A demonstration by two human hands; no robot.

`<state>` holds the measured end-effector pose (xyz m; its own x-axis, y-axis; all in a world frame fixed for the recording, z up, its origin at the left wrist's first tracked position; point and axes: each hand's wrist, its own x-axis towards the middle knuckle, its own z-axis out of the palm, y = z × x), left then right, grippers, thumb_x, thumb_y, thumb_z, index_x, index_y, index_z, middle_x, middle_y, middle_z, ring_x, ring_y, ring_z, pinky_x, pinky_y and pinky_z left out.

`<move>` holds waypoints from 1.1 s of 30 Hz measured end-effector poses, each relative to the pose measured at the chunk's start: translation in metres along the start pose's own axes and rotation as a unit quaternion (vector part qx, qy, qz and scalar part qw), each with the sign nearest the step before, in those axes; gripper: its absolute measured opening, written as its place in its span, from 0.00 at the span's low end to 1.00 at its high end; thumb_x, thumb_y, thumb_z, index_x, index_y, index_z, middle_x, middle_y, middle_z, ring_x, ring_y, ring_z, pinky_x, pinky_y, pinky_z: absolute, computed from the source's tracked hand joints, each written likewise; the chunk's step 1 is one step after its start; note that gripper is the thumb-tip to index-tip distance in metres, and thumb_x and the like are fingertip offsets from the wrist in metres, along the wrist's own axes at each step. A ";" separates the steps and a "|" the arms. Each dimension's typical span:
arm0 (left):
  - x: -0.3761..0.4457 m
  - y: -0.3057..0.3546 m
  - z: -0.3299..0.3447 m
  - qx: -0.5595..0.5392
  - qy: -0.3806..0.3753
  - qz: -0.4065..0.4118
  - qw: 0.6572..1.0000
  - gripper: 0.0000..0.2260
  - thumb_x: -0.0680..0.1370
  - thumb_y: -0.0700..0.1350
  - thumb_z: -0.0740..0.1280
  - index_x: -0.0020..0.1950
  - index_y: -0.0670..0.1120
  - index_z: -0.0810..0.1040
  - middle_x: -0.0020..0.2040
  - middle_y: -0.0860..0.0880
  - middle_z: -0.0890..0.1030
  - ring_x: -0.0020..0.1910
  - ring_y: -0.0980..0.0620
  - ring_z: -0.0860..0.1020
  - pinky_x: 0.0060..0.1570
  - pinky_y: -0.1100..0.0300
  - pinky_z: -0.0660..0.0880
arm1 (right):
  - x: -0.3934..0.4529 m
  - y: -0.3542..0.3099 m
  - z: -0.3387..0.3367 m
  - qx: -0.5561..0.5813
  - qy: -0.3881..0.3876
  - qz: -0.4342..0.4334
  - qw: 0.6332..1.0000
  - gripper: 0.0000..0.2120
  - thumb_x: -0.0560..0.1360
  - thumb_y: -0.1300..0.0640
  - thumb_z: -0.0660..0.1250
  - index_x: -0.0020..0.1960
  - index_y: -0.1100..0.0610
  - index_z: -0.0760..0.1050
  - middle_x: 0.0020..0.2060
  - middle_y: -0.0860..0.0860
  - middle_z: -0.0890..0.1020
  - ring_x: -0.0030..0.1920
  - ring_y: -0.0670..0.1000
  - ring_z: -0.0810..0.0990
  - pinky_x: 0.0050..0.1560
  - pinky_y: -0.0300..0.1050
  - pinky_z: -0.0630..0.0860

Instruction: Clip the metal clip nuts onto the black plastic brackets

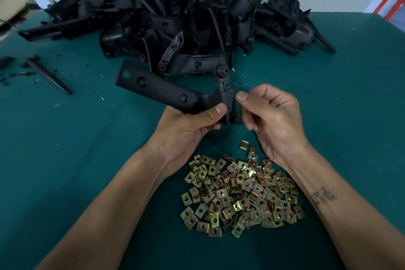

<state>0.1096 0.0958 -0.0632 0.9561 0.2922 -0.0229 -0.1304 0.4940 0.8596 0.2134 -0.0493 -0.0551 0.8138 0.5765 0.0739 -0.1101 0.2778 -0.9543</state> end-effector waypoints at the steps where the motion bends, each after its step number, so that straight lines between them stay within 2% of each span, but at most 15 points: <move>1: 0.000 0.001 0.000 0.002 -0.003 -0.001 1.000 0.08 0.72 0.39 0.73 0.50 0.45 0.86 0.53 0.46 0.86 0.50 0.53 0.83 0.42 0.64 0.78 | 0.000 0.000 0.000 0.002 0.004 0.004 1.000 0.10 0.70 0.63 0.76 0.34 0.57 0.76 0.26 0.53 0.74 0.23 0.48 0.68 0.25 0.39 0.66; 5: -0.001 0.002 0.001 -0.002 0.005 -0.008 1.000 0.08 0.72 0.39 0.73 0.50 0.44 0.86 0.52 0.46 0.86 0.49 0.53 0.83 0.41 0.64 0.78 | 0.000 0.001 -0.001 -0.004 0.012 0.012 1.000 0.15 0.71 0.72 0.71 0.33 0.58 0.72 0.23 0.54 0.69 0.20 0.48 0.64 0.27 0.43 0.62; 8: 0.000 0.002 0.001 -0.009 0.011 -0.009 1.000 0.07 0.72 0.39 0.73 0.49 0.45 0.86 0.52 0.46 0.86 0.48 0.53 0.83 0.40 0.64 0.77 | 0.000 -0.001 -0.002 0.012 -0.018 0.025 0.999 0.13 0.69 0.71 0.74 0.39 0.59 0.72 0.24 0.53 0.71 0.21 0.48 0.68 0.24 0.41 0.61; 10: 0.000 0.002 0.001 -0.017 0.018 -0.010 1.000 0.09 0.71 0.39 0.73 0.52 0.43 0.84 0.53 0.46 0.85 0.49 0.53 0.83 0.40 0.64 0.77 | -0.001 -0.003 -0.002 0.016 -0.043 0.034 0.998 0.11 0.70 0.67 0.73 0.47 0.61 0.73 0.25 0.53 0.77 0.22 0.49 0.72 0.23 0.39 0.66; 12: 0.000 0.003 0.001 -0.025 0.030 -0.012 0.999 0.12 0.72 0.39 0.73 0.55 0.40 0.83 0.54 0.46 0.85 0.50 0.53 0.82 0.42 0.64 0.77 | -0.002 -0.004 -0.003 0.023 -0.050 0.030 0.998 0.09 0.72 0.66 0.71 0.50 0.63 0.74 0.28 0.55 0.81 0.26 0.51 0.76 0.26 0.39 0.71; 15: 0.001 0.005 0.000 -0.036 0.041 -0.015 0.998 0.16 0.72 0.39 0.72 0.58 0.37 0.81 0.56 0.44 0.84 0.52 0.53 0.82 0.44 0.64 0.78 | -0.004 -0.005 -0.003 0.015 -0.047 0.011 0.999 0.04 0.75 0.65 0.69 0.49 0.64 0.76 0.33 0.57 0.84 0.30 0.53 0.81 0.31 0.39 0.75; 17: 0.000 0.005 0.001 -0.042 0.046 -0.016 0.998 0.17 0.72 0.39 0.72 0.60 0.35 0.80 0.57 0.42 0.84 0.52 0.52 0.82 0.44 0.64 0.78 | -0.005 -0.005 -0.001 0.016 -0.039 0.009 0.999 0.04 0.75 0.64 0.69 0.49 0.63 0.78 0.34 0.56 0.84 0.33 0.53 0.81 0.33 0.39 0.75; 21: 0.000 0.005 0.001 -0.046 0.043 -0.014 0.998 0.13 0.72 0.38 0.71 0.56 0.37 0.81 0.56 0.43 0.85 0.51 0.51 0.83 0.43 0.64 0.78 | -0.009 -0.003 0.002 -0.005 -0.010 0.031 0.999 0.06 0.70 0.59 0.74 0.46 0.58 0.82 0.39 0.54 0.85 0.40 0.52 0.82 0.39 0.42 0.77; 23: -0.001 0.004 0.001 -0.041 0.037 -0.012 0.998 0.12 0.72 0.37 0.71 0.54 0.38 0.81 0.55 0.43 0.85 0.51 0.51 0.83 0.43 0.64 0.79 | -0.009 -0.003 0.004 -0.012 0.000 0.045 0.999 0.08 0.68 0.59 0.74 0.46 0.58 0.82 0.43 0.55 0.85 0.44 0.53 0.82 0.40 0.43 0.78; 30: -0.001 0.003 0.000 -0.032 0.027 -0.005 0.999 0.12 0.71 0.38 0.71 0.55 0.38 0.82 0.57 0.43 0.85 0.52 0.50 0.83 0.45 0.63 0.79 | -0.012 -0.009 0.007 0.053 0.024 0.047 0.997 0.08 0.66 0.65 0.74 0.45 0.64 0.82 0.38 0.56 0.86 0.39 0.50 0.84 0.42 0.38 0.81; 33: -0.001 0.003 0.001 -0.037 0.033 -0.005 0.999 0.12 0.71 0.37 0.71 0.54 0.38 0.81 0.56 0.43 0.85 0.52 0.50 0.83 0.45 0.63 0.79 | -0.014 -0.009 0.010 0.056 0.037 0.048 0.997 0.09 0.66 0.66 0.74 0.46 0.64 0.81 0.39 0.57 0.86 0.41 0.51 0.84 0.45 0.40 0.82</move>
<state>0.1087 0.0964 -0.0601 0.9381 0.3397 -0.0675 -0.1423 0.5557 0.8191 0.1975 -0.0526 -0.0445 0.8357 0.5475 -0.0419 -0.2489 0.3096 -0.9177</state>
